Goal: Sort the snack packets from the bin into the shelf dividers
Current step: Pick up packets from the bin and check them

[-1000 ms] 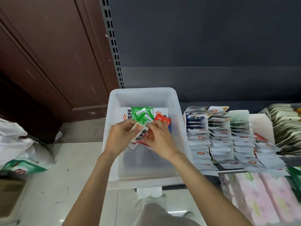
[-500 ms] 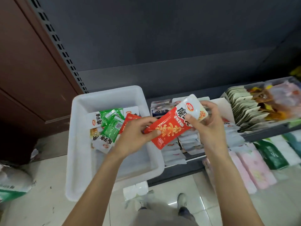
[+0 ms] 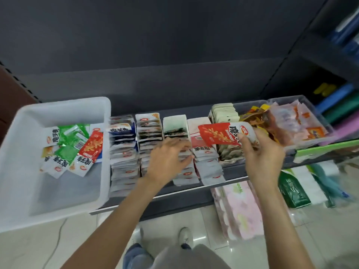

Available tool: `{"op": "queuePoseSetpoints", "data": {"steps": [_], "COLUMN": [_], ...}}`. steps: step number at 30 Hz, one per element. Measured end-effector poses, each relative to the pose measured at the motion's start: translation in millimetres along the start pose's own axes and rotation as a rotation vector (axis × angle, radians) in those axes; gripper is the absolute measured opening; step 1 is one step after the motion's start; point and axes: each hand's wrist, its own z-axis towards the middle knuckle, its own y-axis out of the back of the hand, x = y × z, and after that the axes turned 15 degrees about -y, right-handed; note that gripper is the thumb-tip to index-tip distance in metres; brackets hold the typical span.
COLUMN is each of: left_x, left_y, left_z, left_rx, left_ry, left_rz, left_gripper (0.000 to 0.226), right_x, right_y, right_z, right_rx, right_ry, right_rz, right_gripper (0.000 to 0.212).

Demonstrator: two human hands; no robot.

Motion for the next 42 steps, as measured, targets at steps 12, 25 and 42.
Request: {"op": "queuePoseSetpoints", "data": {"steps": [12, 25, 42], "left_x": [-8, 1, 193], "left_y": [-39, 3, 131], "left_z": [17, -17, -200], "left_rx": [0.155, -0.171, -0.205], "left_ry": [-0.064, 0.033, 0.840], "left_rz": [0.210, 0.080, 0.139], "left_gripper": [0.016, 0.025, 0.038], "right_x": [-12, -2, 186], "right_y": [-88, -66, -209], "right_z": [42, 23, -110], "right_rx": [0.232, 0.443, 1.003], "right_ry": [0.731, 0.658, 0.719], "right_rz": [-0.603, -0.492, -0.153], "right_gripper": [0.021, 0.015, 0.030]}}
